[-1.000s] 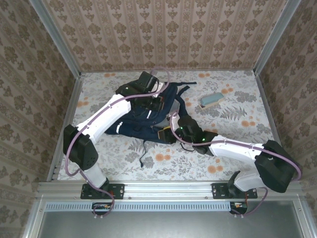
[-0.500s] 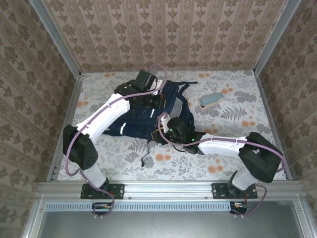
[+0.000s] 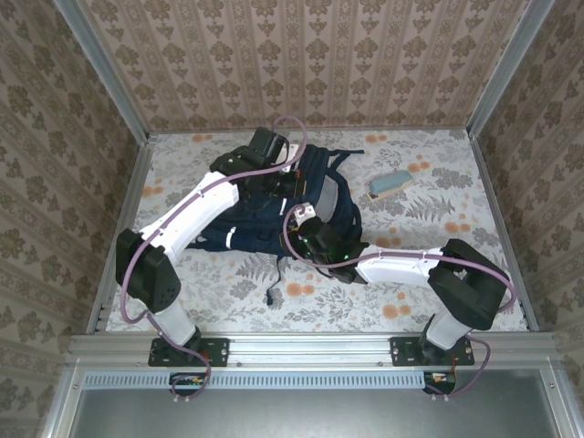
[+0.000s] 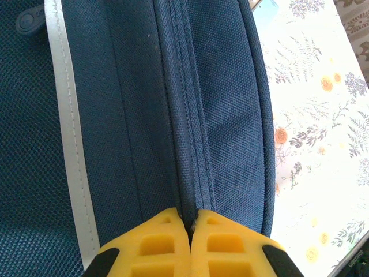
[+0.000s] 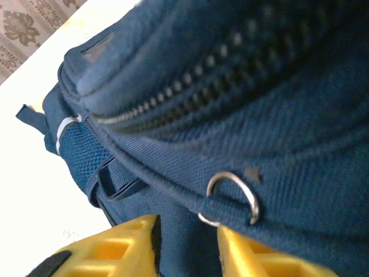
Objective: Pack books, pencil case, and school supplies into a backpack
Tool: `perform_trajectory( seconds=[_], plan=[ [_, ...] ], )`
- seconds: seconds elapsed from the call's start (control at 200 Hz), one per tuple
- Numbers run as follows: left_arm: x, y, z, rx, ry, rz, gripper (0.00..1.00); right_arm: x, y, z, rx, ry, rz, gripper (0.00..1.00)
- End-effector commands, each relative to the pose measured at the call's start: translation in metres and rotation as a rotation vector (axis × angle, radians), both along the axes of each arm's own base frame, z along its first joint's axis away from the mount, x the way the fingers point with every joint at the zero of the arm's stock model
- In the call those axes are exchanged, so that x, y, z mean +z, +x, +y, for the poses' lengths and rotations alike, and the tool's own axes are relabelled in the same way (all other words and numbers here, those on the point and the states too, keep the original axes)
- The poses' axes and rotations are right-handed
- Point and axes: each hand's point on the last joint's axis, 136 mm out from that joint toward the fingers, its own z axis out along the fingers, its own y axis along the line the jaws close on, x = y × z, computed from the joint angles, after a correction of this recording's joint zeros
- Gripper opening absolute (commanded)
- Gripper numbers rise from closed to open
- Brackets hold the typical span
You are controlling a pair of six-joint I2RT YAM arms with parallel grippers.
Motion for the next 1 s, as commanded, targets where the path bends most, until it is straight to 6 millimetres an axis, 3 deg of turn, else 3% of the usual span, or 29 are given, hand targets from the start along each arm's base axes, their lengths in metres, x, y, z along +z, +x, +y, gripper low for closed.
perform_trajectory(
  seconds=[0.0, 0.15, 0.25, 0.485, 0.535, 0.55, 0.615, 0.69, 0.845, 0.995],
  plan=[
    [0.031, 0.005, -0.018, -0.043, -0.113, -0.07, 0.0, 0.011, 0.015, -0.004, -0.072, -0.012, -0.058, 0.24],
    [0.027, 0.006, -0.013, -0.034, -0.099, -0.067, 0.0, 0.017, 0.014, -0.015, -0.109, -0.002, -0.076, 0.07],
    [0.023, 0.007, -0.008, -0.027, -0.081, -0.073, 0.0, 0.02, 0.007, -0.025, -0.12, -0.001, -0.065, 0.01],
    [0.006, 0.011, 0.001, -0.024, -0.015, -0.094, 0.0, 0.018, -0.017, -0.048, -0.102, -0.033, 0.005, 0.0],
    [0.002, 0.012, 0.003, -0.019, -0.009, -0.088, 0.0, 0.01, -0.021, -0.055, -0.109, -0.06, 0.027, 0.0],
    [0.002, 0.012, 0.003, -0.02, -0.009, -0.088, 0.0, 0.019, -0.022, -0.058, -0.113, -0.043, 0.015, 0.0],
    [-0.002, 0.012, 0.003, -0.021, -0.009, -0.08, 0.0, 0.016, -0.023, -0.068, -0.128, -0.051, 0.028, 0.0],
    [0.001, 0.012, 0.002, -0.023, -0.025, -0.078, 0.0, 0.013, -0.027, -0.068, -0.1, -0.062, 0.047, 0.0],
    [0.017, 0.012, -0.006, -0.032, -0.076, -0.088, 0.0, 0.01, -0.037, -0.042, 0.006, -0.059, 0.093, 0.26],
    [0.034, 0.01, -0.014, -0.051, -0.131, -0.093, 0.0, 0.008, -0.027, -0.025, -0.003, -0.036, 0.096, 0.39]
  ],
)
